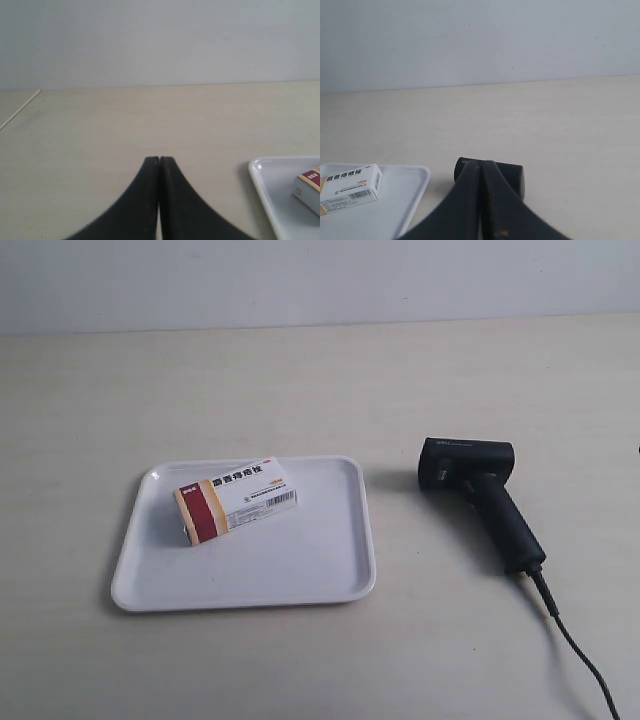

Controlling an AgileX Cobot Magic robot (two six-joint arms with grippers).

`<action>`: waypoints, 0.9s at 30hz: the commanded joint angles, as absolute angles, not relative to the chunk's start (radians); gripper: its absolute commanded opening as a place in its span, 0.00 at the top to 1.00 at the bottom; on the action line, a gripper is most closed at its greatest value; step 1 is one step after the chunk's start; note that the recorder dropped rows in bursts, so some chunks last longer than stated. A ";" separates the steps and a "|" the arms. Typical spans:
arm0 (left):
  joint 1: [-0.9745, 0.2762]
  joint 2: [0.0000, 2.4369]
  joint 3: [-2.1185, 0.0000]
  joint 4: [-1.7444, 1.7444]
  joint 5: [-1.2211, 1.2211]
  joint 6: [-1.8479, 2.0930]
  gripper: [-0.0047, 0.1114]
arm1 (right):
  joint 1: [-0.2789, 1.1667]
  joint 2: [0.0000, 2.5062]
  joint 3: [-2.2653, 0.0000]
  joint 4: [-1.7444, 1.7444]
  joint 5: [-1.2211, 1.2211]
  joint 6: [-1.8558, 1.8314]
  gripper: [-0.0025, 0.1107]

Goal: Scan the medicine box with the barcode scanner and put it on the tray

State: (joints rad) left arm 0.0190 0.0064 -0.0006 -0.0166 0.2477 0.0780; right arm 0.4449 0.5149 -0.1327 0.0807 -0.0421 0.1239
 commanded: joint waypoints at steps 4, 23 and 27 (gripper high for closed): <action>0.020 0.000 0.000 -0.011 0.254 0.071 0.94 | 0.442 0.512 -0.128 0.080 -0.051 0.124 0.98; 0.020 0.000 0.000 -0.011 0.254 0.071 0.94 | 0.442 0.512 0.000 0.034 -0.093 0.142 0.98; 0.020 0.000 0.000 -0.011 0.254 0.071 0.94 | 0.442 0.512 0.000 0.046 -0.049 0.140 0.98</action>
State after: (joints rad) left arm 0.0190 0.0064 -0.0006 -0.0132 0.2538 0.0780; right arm 0.4449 0.5149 -0.0040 0.0452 -0.0550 0.1406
